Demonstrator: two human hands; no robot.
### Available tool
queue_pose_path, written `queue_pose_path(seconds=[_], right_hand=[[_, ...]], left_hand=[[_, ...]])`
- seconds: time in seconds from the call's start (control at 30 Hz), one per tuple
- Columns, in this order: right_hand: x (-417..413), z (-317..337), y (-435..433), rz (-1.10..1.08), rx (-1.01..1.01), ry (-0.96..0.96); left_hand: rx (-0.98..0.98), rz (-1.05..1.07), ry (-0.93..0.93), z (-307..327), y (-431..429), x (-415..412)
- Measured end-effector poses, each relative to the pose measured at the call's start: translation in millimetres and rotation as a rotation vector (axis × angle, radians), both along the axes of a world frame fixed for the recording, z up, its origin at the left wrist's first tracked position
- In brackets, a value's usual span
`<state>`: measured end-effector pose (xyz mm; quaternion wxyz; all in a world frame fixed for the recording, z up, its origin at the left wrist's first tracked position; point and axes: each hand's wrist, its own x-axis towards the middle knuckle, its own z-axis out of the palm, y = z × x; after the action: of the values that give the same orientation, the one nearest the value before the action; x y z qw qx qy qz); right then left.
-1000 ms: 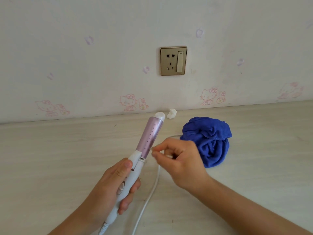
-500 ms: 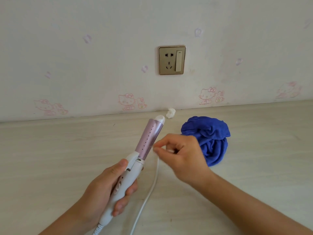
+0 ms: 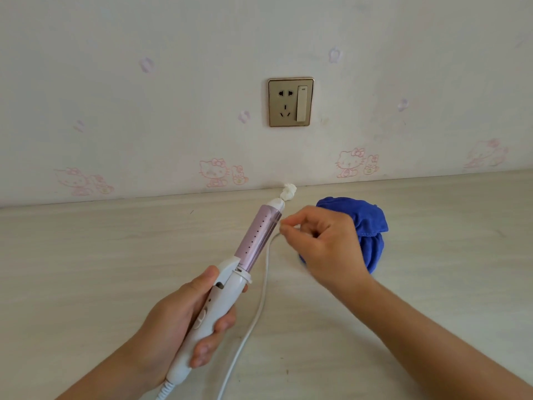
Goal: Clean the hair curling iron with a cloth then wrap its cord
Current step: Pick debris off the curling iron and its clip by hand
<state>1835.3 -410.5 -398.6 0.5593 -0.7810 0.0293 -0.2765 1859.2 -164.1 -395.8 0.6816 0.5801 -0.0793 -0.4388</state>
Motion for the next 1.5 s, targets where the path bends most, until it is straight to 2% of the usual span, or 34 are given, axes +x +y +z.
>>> queue_pose_path(seconds=[0.13, 0.2, 0.33, 0.47, 0.53, 0.67, 0.83, 1.03, 1.23, 1.33, 1.4, 1.5], right_hand=[[-14.3, -11.1, 37.8, 0.180, -0.151, -0.004], [-10.9, -9.8, 33.2, 0.144, -0.148, -0.004], [-1.5, -0.8, 3.0, -0.005, 0.021, -0.002], [-12.9, -10.3, 34.2, 0.138, -0.132, -0.002], [-12.4, -11.4, 37.1, 0.142, -0.164, -0.011], [-3.3, -1.9, 8.2, 0.009, -0.003, 0.001], [-15.0, -10.5, 38.5, 0.165, -0.142, -0.016], [-3.7, -7.7, 12.8, 0.016, -0.028, -0.011], [-4.5, -0.4, 6.2, -0.061, 0.060, -0.083], [-12.5, 4.1, -9.7, -0.129, 0.111, -0.083], [-29.2, -1.0, -17.9, -0.025, 0.040, -0.041], [-63.9, -18.3, -29.5, 0.081, -0.207, 0.038]], left_hand=[[-0.037, 0.027, 0.018, -1.8, 3.3, 4.3], [-0.023, 0.026, 0.016, -2.3, 5.6, 4.8], [-0.031, -0.014, 0.030, -2.9, 2.4, 1.8], [-0.070, 0.030, 0.072, -4.1, 3.8, 5.4], [-0.073, 0.022, 0.089, -4.2, 6.8, 7.3], [-0.101, -0.056, 0.109, -4.5, 5.0, 4.6], [-0.147, -0.003, 0.138, -6.4, 7.7, 8.7], [-0.168, -0.068, 0.153, -8.4, 7.2, 6.2], [-0.194, -0.078, 0.089, -5.8, 11.0, 7.9], [-0.152, -0.037, -0.023, -2.8, 13.5, 8.6], [-0.070, -0.022, -0.139, -2.7, 14.5, 5.6], [0.003, -0.038, -0.302, -5.3, 13.7, -4.7]])
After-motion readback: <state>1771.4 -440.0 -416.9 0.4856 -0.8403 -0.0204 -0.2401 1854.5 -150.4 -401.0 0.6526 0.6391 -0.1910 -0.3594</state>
